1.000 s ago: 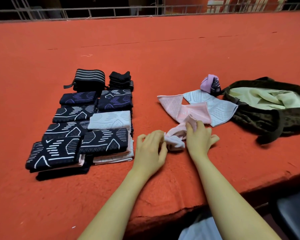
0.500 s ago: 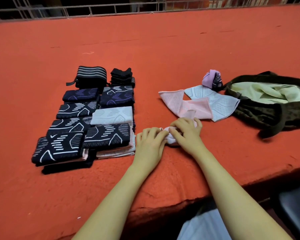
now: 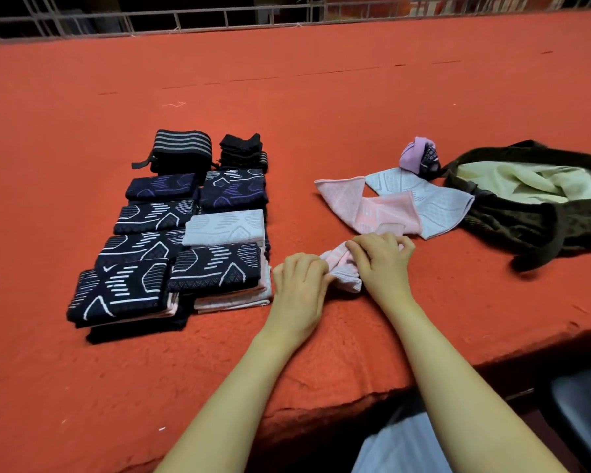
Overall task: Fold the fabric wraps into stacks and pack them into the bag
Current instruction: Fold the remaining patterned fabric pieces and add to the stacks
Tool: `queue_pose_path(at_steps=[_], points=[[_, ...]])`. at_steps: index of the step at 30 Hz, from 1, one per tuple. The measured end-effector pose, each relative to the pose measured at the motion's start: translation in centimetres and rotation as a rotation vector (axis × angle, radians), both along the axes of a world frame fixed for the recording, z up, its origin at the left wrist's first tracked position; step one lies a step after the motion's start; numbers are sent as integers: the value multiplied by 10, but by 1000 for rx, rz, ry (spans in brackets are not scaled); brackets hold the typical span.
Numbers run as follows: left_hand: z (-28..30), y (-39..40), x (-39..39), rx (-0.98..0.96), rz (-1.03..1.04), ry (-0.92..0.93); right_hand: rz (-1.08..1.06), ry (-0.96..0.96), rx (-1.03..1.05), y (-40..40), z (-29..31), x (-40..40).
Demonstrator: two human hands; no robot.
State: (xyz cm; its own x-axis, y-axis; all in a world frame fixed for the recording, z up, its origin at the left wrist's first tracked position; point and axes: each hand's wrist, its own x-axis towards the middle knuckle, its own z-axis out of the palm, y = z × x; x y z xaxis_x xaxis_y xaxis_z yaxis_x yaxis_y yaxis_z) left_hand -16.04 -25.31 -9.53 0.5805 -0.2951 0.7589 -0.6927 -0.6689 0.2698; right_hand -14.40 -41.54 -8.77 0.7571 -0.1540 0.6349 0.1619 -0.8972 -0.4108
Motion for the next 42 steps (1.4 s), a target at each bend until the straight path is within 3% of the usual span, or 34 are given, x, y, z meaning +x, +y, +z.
queue_pose_path(at_steps=[7,12,16,23,34,42], points=[[2,5,-6,-6,-30,57,-24,64,146,5,2,-9],[16,-9,-9,123,165,69,25,81,194,7,4,-14],[13,-18,-9,246,95,54,44,98,190,5,2,-10],[-4,-6,-15,65,-153,15,5,164,89,2,-2,1],[12,26,-35,-150,-108,2,-93,227,70,7,2,3],[15,26,-35,160,27,-32,-88,198,104,9,1,-9]])
